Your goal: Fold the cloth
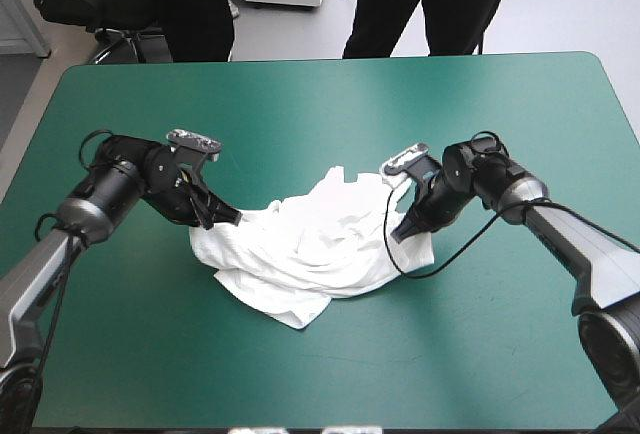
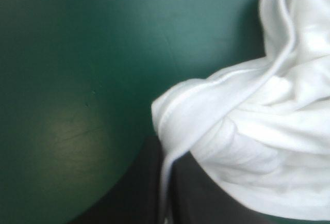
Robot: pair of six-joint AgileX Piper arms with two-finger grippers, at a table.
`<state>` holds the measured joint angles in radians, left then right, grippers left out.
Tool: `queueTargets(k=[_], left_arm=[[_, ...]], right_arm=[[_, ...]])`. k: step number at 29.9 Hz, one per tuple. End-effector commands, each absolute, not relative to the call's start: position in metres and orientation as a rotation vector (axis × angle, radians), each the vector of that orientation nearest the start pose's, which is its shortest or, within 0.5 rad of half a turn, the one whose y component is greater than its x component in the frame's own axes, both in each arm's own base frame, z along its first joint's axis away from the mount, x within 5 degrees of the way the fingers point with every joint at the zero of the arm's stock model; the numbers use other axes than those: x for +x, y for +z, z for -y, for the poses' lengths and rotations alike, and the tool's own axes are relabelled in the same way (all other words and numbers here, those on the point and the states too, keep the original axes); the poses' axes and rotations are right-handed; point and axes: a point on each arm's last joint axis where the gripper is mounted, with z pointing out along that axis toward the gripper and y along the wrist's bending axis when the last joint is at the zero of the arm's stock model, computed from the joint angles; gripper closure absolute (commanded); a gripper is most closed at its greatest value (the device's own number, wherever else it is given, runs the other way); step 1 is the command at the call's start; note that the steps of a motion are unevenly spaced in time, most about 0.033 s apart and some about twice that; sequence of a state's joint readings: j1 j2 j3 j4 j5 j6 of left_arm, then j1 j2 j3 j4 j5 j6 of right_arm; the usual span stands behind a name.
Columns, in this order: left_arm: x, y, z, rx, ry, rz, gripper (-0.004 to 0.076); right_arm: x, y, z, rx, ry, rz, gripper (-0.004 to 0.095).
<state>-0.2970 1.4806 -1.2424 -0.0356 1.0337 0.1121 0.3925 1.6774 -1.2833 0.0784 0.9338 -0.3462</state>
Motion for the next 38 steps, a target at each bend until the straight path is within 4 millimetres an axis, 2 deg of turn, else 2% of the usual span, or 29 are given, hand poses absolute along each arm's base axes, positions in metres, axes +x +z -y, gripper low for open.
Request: queueTargets(k=[1,5,10,15,19,24,30,34,38], left_arm=[[0.268,0.369,0.089,0.482,-0.179,-2.513,0.0741],[0.248,0.42,0.083,0.462,-0.195,-2.356,0.0741],[0.219,0.485,0.074,0.43,-0.212,-2.136,0.0741],[0.186,0.544,0.064,0.399,-0.225,-1.924,0.0741],[0.156,0.583,0.055,0.374,-0.232,-1.765,0.0741],[0.123,0.613,0.047,0.358,-0.267,-1.621,0.0741],[0.082,0.632,0.039,0.372,-0.315,-1.475,0.0741],[0.058,0.631,0.033,0.387,-0.323,-1.479,0.0741],[0.047,0.622,0.031,0.408,-0.338,-1.569,0.0741]], right_arm=[[0.312,0.334,-0.126,-0.881,-0.004,-2.471,0.0925],[0.303,0.395,-0.118,-0.818,-0.054,-2.348,0.0925],[0.279,0.473,-0.107,-0.732,-0.05,-2.149,0.0925],[0.244,0.547,-0.092,-0.628,-0.029,-1.914,0.0925],[0.21,0.592,-0.078,-0.544,-0.003,-1.746,0.0925],[0.17,0.623,-0.062,-0.486,0.011,-1.587,0.0925],[0.125,0.639,-0.046,-0.46,0.05,-1.48,0.0925],[0.097,0.644,-0.039,-0.465,0.113,-1.429,0.0925],[0.076,0.644,-0.036,-0.49,0.174,-1.43,0.0925]])
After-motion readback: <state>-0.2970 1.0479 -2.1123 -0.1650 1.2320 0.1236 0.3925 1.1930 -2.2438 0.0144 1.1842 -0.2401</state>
